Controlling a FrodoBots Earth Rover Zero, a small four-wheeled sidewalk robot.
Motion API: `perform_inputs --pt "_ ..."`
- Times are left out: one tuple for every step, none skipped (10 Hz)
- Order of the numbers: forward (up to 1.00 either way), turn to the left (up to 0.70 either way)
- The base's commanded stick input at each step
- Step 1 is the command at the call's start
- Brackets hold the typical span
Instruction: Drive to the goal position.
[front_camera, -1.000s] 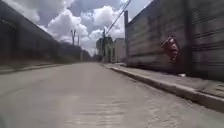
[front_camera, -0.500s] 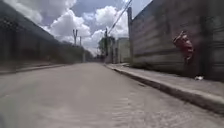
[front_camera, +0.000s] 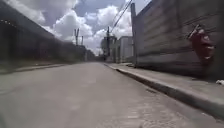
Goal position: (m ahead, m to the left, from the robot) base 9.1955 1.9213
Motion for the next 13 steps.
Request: perform_inputs --pt "1.00 0.00" --pt "1.00 0.00" --pt "1.00 0.00" --pt "1.00 0.00" --pt "1.00 0.00" --pt "1.00 0.00" --pt "1.00 0.00" --pt "1.00 0.00" --pt "1.00 0.00" --pt "1.00 0.00" --pt "1.00 0.00" --pt "1.00 0.00" --pt "1.00 0.00"
